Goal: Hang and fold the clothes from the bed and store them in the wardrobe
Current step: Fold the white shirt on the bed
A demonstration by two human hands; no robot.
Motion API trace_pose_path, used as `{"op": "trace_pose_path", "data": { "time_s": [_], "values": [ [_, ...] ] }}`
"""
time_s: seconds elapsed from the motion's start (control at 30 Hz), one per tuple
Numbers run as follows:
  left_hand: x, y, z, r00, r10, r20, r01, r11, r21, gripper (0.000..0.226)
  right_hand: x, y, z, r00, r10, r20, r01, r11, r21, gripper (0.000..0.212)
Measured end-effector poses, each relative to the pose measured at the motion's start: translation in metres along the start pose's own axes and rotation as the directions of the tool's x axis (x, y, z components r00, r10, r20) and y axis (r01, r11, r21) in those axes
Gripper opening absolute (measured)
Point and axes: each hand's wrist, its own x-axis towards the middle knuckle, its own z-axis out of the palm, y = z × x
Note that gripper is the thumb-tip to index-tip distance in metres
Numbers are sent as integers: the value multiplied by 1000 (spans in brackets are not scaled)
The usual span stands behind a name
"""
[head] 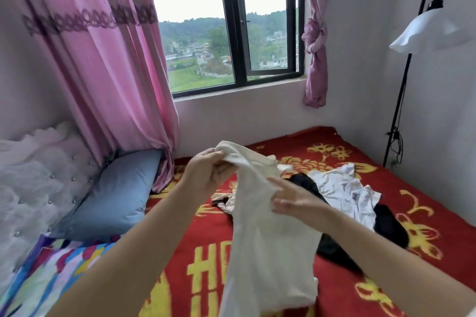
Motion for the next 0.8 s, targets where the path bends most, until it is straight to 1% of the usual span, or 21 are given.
{"op": "trace_pose_path", "data": {
  "time_s": [0.03,0.07,0.1,0.13,0.17,0.2,0.23,0.27,0.3,0.33,0.37,0.43,0.47,0.5,0.53,0.57,0.63,0.67,0.7,0.73,0.8],
  "values": [
    [3,-4,5,1000,-2,-6,2,1000,-22,26,2,4,14,1000,5,28,-2,995,-99,74],
    [6,-8,9,1000,-3,-19,3,1000,-24,25,5,5,28,1000,-17,-15,14,985,-170,50],
    [9,-13,11,999,4,-37,-4,1000,0,24,8,3,39,989,-74,-129,50,983,-179,32],
    [10,-15,13,999,8,-53,-6,1000,21,23,13,4,43,960,-115,-257,97,992,-81,23],
    [10,-16,12,998,16,-67,-12,999,52,22,18,3,43,928,-126,-351,161,984,72,19],
    [9,-16,10,996,43,-83,-34,994,107,22,20,-3,42,907,-99,-409,206,952,225,16],
    [12,-17,3,992,82,-91,-62,978,199,21,21,-9,37,892,-61,-448,221,923,314,12],
    [11,-16,-2,989,121,-80,-93,952,292,21,22,-13,29,877,-29,-480,214,918,335,9],
    [11,-16,-10,987,153,-46,-125,918,375,19,22,-19,22,867,-8,-498,196,925,327,13],
    [8,-16,-17,988,155,-1,-140,899,414,16,22,-25,16,860,-10,-510,194,932,308,20],
    [7,-18,-26,990,135,40,-138,886,442,26,21,-33,11,846,-18,-533,209,930,301,25],
    [0,-28,-38,992,19,127,-85,835,543,81,22,-48,4,823,-44,-566,256,918,302,27],
    [-3,-40,-42,983,-98,153,-15,793,609,99,22,-54,1,823,-50,-566,274,908,318,28],
    [-10,-56,-41,954,-232,189,46,737,674,101,20,-60,-2,822,-51,-568,290,895,340,28],
    [-16,-71,-38,923,-327,203,70,660,748,93,20,-66,-4,824,-52,-564,302,883,359,27],
    [-20,-90,-33,906,-377,192,66,575,816,79,19,-68,-6,821,-50,-569,306,880,363,27],
    [-21,-123,-23,934,-336,123,40,439,898,42,16,-72,-9,808,-50,-586,304,888,345,26],
    [-19,-132,-21,951,-299,81,49,404,913,30,15,-75,-9,804,-55,-592,304,894,330,26],
    [-18,-140,-19,953,-295,65,68,421,905,28,13,-74,-10,803,-57,-593,302,897,323,27],
    [-17,-143,-16,938,-338,71,108,483,869,30,11,-73,-11,801,-52,-597,302,895,328,27],
    [-15,-143,-7,881,-453,138,213,639,739,41,7,-70,-15,776,-28,-631,289,904,315,28]
  ]
}}
